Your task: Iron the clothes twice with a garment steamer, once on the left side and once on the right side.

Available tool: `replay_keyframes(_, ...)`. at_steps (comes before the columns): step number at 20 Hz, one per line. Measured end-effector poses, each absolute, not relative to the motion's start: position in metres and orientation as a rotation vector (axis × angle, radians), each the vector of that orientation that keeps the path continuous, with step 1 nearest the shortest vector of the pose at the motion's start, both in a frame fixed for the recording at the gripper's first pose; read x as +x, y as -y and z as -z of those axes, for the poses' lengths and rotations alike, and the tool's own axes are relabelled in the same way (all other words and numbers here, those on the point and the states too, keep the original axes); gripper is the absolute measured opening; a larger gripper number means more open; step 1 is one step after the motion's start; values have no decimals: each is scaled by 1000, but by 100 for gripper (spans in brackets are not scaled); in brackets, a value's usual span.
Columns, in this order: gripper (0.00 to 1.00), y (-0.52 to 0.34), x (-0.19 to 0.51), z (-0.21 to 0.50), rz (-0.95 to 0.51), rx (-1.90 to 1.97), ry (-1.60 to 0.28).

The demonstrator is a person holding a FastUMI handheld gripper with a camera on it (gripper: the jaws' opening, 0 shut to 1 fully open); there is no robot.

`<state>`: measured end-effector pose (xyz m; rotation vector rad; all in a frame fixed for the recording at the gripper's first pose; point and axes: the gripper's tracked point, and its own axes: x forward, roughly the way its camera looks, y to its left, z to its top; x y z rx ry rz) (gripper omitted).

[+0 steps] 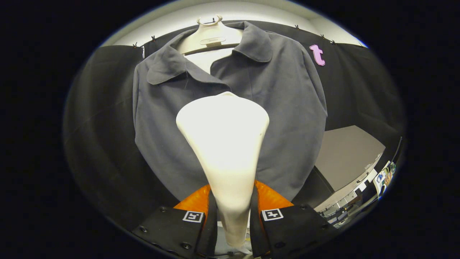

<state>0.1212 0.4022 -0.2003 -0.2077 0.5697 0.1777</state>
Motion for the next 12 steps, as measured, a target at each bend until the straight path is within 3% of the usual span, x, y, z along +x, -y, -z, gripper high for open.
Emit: replay_keyframes(12,45,-444,167,196,-191,-228,-538)
